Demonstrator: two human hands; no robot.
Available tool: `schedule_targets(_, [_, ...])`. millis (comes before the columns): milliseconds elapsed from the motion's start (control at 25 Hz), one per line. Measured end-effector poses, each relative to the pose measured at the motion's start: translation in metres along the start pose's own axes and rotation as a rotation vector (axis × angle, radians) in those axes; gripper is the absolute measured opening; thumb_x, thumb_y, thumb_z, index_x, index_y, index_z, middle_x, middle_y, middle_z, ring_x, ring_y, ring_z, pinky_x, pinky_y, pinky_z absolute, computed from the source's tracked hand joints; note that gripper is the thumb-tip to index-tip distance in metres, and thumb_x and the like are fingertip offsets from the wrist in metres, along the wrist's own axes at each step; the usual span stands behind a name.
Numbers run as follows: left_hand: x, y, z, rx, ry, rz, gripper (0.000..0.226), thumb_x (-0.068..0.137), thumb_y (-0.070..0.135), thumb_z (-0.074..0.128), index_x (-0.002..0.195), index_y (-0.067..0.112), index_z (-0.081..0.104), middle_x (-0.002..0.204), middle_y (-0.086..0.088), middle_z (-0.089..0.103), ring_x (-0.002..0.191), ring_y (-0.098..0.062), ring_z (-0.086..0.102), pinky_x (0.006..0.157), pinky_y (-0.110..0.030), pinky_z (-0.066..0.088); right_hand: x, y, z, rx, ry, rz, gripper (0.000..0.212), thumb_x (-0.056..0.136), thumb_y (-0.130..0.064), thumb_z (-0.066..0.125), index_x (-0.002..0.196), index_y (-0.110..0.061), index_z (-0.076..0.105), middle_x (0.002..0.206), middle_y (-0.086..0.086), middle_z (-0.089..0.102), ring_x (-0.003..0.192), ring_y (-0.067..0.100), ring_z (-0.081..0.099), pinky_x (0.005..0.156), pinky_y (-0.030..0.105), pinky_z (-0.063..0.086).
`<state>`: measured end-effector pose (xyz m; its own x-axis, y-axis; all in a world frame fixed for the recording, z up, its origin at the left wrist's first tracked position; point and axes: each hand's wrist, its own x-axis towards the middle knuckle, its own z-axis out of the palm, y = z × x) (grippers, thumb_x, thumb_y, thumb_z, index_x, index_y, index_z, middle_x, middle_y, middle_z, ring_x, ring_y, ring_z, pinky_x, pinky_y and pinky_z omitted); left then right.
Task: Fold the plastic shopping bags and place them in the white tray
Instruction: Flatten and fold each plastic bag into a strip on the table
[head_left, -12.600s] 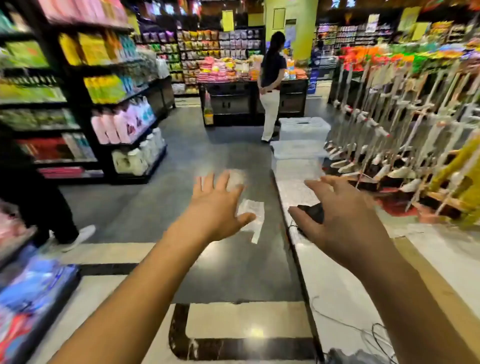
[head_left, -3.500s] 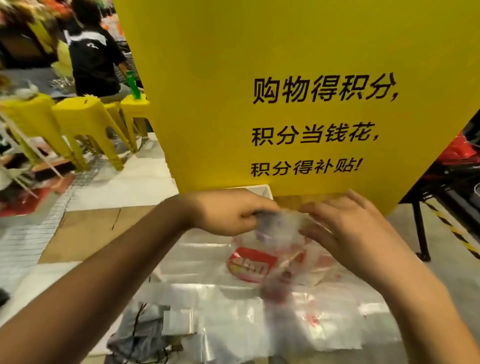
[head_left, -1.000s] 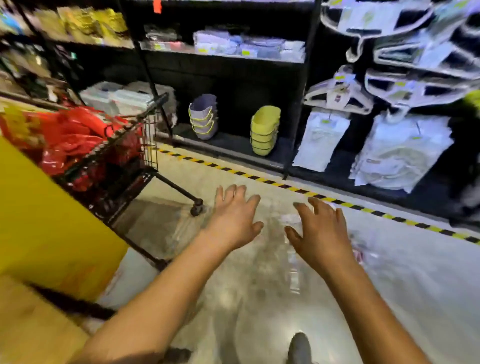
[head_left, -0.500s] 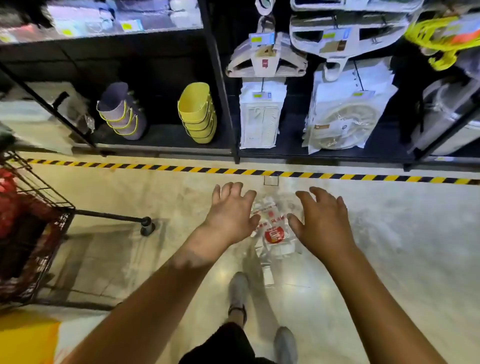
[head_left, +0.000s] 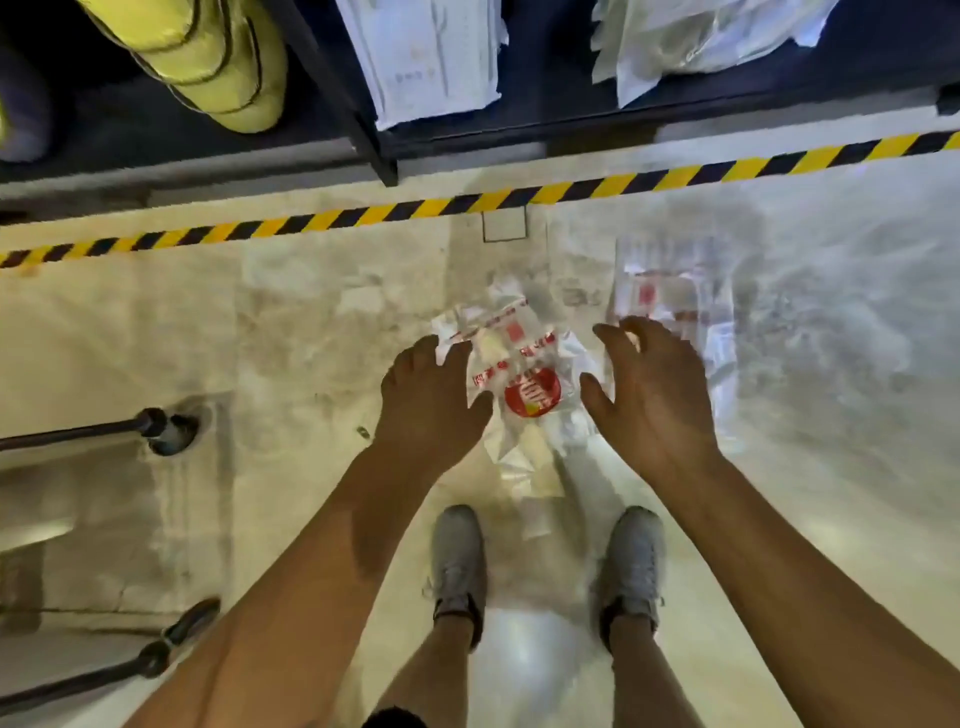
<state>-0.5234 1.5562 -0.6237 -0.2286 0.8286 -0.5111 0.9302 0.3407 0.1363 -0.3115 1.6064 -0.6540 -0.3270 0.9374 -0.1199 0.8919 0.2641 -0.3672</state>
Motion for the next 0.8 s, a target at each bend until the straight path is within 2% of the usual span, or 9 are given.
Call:
schedule_targets(320, [0.181, -0.039, 0.285, -0.105, -0.032, -0.208, 0.075, 0.094, 0.048, 0.061, 0.153, 0.015, 0.029, 0.152, -0.02, 0.028, 0.137, -0.04, 0.034, 0.106, -0.048, 0.036, 0.034, 0.142, 0.263, -0.056, -0.107, 0.026, 0.047, 0.083, -0.027, 0.067, 0.126, -0.009, 0.06, 0.128, 0.022, 0.057, 0.115, 0.041, 0.057, 0.09, 0.048, 0.046])
schedule_targets(360, [0.198, -0.043, 0.311, -0.19, -0.011, -0.326, 0.077, 0.092, 0.046, 0.064, 0.152, 0.011, 0.029, 0.149, -0.021, 0.031, 0.135, -0.041, 0.037, 0.105, -0.048, 0.037, 0.035, 0.153, 0.283, -0.056, -0.113, 0.034, 0.047, 0.083, -0.026, 0.067, 0.126, -0.009, 0.061, 0.128, 0.022, 0.057, 0.115, 0.04, 0.056, 0.091, 0.047, 0.045])
schedule_targets(440, [0.232, -0.039, 0.351, -0.39, 0.065, -0.737, 0.074, 0.09, 0.038, 0.07, 0.144, 0.003, 0.033, 0.142, -0.021, 0.039, 0.132, -0.038, 0.04, 0.104, -0.045, 0.037, 0.04, 0.172, 0.313, -0.057, -0.096, 0.045, 0.046, 0.083, -0.025, 0.067, 0.126, -0.01, 0.061, 0.129, 0.02, 0.057, 0.117, 0.038, 0.055, 0.093, 0.047, 0.045])
schedule_targets(480, [0.246, -0.042, 0.369, -0.496, 0.069, -0.856, 0.067, 0.089, 0.031, 0.069, 0.138, 0.002, 0.036, 0.139, -0.02, 0.042, 0.131, -0.036, 0.042, 0.105, -0.043, 0.035, 0.043, 0.179, 0.321, -0.051, -0.08, 0.051, 0.046, 0.083, -0.025, 0.067, 0.126, -0.011, 0.06, 0.13, 0.019, 0.057, 0.117, 0.038, 0.055, 0.094, 0.047, 0.044])
schedule_targets(560, [0.262, -0.071, 0.402, -0.598, 0.043, -0.655, 0.061, 0.081, 0.023, 0.066, 0.133, 0.005, 0.038, 0.134, -0.019, 0.047, 0.128, -0.035, 0.044, 0.11, -0.042, 0.03, 0.05, 0.188, 0.333, -0.036, -0.069, 0.066, 0.047, 0.084, -0.025, 0.065, 0.128, -0.011, 0.058, 0.128, 0.017, 0.057, 0.116, 0.036, 0.055, 0.093, 0.046, 0.044])
schedule_targets(640, [0.28, -0.087, 0.409, -0.477, 0.058, -0.741, 0.071, 0.083, 0.031, 0.068, 0.138, -0.002, 0.037, 0.136, -0.021, 0.051, 0.13, -0.035, 0.048, 0.111, -0.042, 0.034, 0.057, 0.194, 0.336, -0.037, -0.047, 0.094, 0.049, 0.084, -0.026, 0.062, 0.13, -0.011, 0.056, 0.125, 0.016, 0.058, 0.113, 0.036, 0.056, 0.09, 0.045, 0.045])
schedule_targets(720, [0.288, -0.078, 0.395, -0.42, 0.009, -0.926, 0.068, 0.087, 0.038, 0.069, 0.138, -0.001, 0.045, 0.133, -0.018, 0.056, 0.124, -0.03, 0.055, 0.101, -0.035, 0.047, 0.066, 0.196, 0.333, -0.027, -0.008, 0.128, 0.051, 0.084, -0.026, 0.061, 0.131, -0.008, 0.053, 0.121, 0.017, 0.058, 0.107, 0.037, 0.057, 0.084, 0.044, 0.046])
schedule_targets(760, [0.289, -0.078, 0.388, -0.547, -0.075, -0.905, 0.053, 0.088, 0.032, 0.07, 0.128, 0.002, 0.056, 0.125, -0.016, 0.062, 0.115, -0.03, 0.061, 0.092, -0.034, 0.052, 0.073, 0.197, 0.33, -0.019, -0.007, 0.154, 0.052, 0.085, -0.026, 0.062, 0.132, -0.007, 0.051, 0.12, 0.018, 0.058, 0.105, 0.039, 0.057, 0.081, 0.045, 0.046])
schedule_targets(800, [0.286, -0.085, 0.382, -0.655, -0.012, -0.864, 0.039, 0.088, 0.026, 0.069, 0.119, 0.003, 0.063, 0.117, -0.016, 0.066, 0.107, -0.033, 0.064, 0.088, -0.036, 0.054, 0.08, 0.197, 0.33, -0.012, -0.024, 0.19, 0.053, 0.086, -0.027, 0.062, 0.133, -0.006, 0.049, 0.119, 0.019, 0.057, 0.105, 0.039, 0.057, 0.08, 0.045, 0.046])
